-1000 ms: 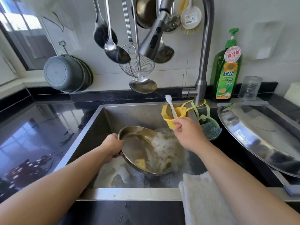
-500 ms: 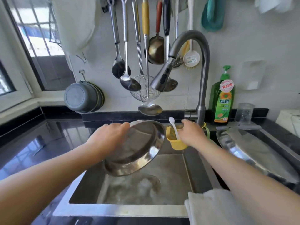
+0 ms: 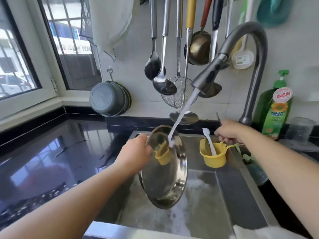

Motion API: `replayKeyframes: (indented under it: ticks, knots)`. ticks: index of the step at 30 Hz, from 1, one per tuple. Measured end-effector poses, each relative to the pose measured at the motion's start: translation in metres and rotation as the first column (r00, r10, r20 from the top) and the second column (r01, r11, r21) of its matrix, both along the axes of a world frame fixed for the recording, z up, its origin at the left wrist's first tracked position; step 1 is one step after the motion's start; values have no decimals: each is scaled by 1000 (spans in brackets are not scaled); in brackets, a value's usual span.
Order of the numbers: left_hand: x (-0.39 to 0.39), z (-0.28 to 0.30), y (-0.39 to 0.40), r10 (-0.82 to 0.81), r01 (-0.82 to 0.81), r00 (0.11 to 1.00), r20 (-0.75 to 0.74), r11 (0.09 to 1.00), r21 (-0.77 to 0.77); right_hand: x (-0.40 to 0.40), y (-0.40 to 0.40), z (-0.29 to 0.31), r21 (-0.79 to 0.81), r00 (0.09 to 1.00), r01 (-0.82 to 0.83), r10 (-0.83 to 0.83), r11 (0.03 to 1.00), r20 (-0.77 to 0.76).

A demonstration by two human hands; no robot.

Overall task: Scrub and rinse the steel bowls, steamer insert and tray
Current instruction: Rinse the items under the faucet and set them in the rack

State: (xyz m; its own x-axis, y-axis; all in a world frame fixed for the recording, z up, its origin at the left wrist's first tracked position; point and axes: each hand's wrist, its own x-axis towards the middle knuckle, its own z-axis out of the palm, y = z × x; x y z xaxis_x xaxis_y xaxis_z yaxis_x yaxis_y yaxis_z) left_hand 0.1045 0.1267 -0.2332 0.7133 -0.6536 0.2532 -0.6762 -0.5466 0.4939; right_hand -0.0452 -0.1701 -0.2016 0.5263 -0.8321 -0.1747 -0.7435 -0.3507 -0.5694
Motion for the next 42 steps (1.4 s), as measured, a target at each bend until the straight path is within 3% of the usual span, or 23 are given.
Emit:
replayKeyframes:
  ticks: [2,5,7,9,11,14,17,20,23,25,29,34,38,42]
  knots:
    - [1,-11,-2,62,-66,992,-114,997,-34,-20,19,19,100,934,-27,-11,995,358]
    - [0,-25,1,143,-157,966,-215,986,-49,-46,57,66,156,620,-220,15,963,784]
    - [-10,-32,4,178,-195,958,-223,979,-56,-54,76,96,150,466,-379,49,913,883]
    - [-18,-43,7,184,-212,955,-234,972,-101,-46,88,119,128,421,-455,87,881,903]
    - [-24,-54,9,165,-222,943,-288,959,-179,-28,92,134,94,427,-393,91,915,900]
    - [-29,-68,12,171,-266,917,-361,936,-231,-5,91,140,14,396,-147,46,989,917]
    - [-29,-75,12,183,-314,894,-408,906,-283,3,92,140,-55,401,-27,62,998,914]
    - [-25,-78,8,167,-354,854,-494,881,-314,0,93,130,-109,513,18,84,994,854]
    - [-25,-81,8,137,-378,810,-571,865,-329,-12,101,101,-138,682,-24,117,990,722]
    - [-22,-84,9,114,-390,781,-613,857,-338,-19,110,80,-79,725,-94,123,992,678]
    - [-16,-89,12,97,-424,717,-691,847,-321,-16,131,55,123,721,-259,107,958,685]
    - [-20,-87,9,48,-412,682,-730,850,-329,13,140,48,189,686,-320,89,929,722]
    - [-22,-91,7,8,-412,672,-741,835,-365,40,137,47,201,644,-302,44,932,764]
    - [-21,-95,6,-3,-411,662,-750,835,-365,61,126,41,158,661,-187,5,970,751]
